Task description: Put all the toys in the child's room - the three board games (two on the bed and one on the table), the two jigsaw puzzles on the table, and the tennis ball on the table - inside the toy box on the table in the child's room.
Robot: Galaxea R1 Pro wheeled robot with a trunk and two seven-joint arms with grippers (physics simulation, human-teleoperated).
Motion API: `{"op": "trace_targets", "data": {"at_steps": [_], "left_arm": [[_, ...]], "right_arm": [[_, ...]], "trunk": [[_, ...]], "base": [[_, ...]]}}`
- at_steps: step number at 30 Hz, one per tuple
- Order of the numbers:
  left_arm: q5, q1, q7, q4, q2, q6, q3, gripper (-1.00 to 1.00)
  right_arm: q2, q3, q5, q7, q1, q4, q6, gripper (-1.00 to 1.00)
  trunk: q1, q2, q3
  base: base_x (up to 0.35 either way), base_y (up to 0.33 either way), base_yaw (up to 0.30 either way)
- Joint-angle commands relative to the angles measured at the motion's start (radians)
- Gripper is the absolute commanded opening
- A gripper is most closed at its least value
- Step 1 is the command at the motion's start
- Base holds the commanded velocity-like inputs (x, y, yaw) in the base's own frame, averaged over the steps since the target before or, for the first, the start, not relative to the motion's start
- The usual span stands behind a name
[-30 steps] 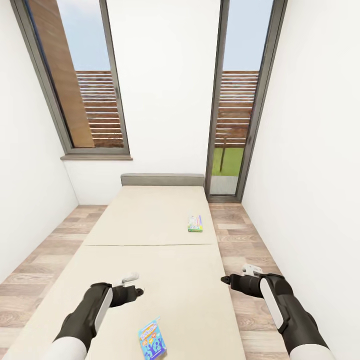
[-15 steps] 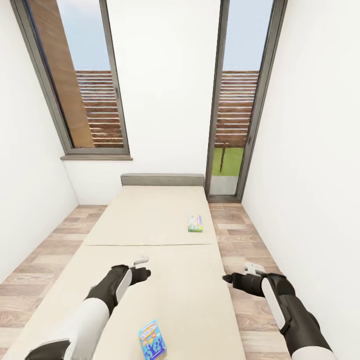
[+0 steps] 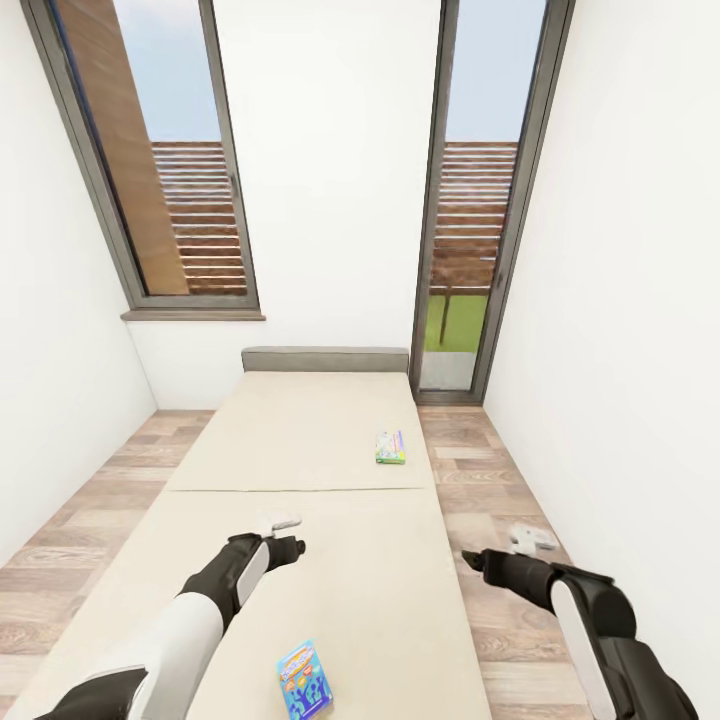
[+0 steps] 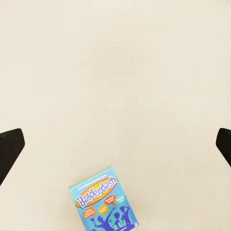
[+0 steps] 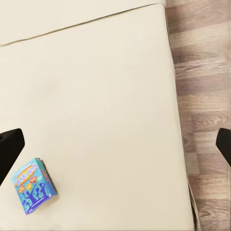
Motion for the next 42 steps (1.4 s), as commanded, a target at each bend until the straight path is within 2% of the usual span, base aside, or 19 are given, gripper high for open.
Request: {"op": "trace_targets", "data": {"at_steps": [1, 14, 23, 36, 42], "left_arm": [[0.001, 0.000, 0.003, -0.001, -0.001, 0.005, 0.004, 1.00], [0.000, 0.000, 0.002, 0.001, -0.001, 0.003, 0.004, 1.00], [0.000, 0.000, 0.002, 0.001, -0.002, 0.004, 0.003, 1.00], [-0.002, 0.000, 0.002, 0.001, -0.004, 0.007, 0.002, 1.00], [-0.003, 0.000, 0.002, 0.001, -0.005, 0.007, 0.001, 1.00]], "right_arm": [[0.001, -0.001, 0.004, 0.006, 0.007, -0.012, 0.011, 1.00], [0.002, 0.031, 0.006, -0.003, 0.035, -0.047, 0.022, 1.00], [0.003, 0.034, 0.005, -0.004, 0.036, -0.032, 0.027, 1.00], [0.002, 0.032, 0.003, -0.004, 0.036, 0.008, 0.035, 1.00], [0.003, 0.029, 0.002, -0.001, 0.036, 0.075, 0.029, 1.00]], "trunk": [[0.001, -0.002, -0.002], [0.001, -0.002, -0.009], [0.001, -0.002, -0.023], [0.001, -0.002, -0.044], [0.001, -0.002, -0.054]], "base": [[0.000, 0.000, 0.000], [0.000, 0.000, 0.000], [0.000, 0.000, 0.000], [0.000, 0.000, 0.000], [0.000, 0.000, 0.000]]}}
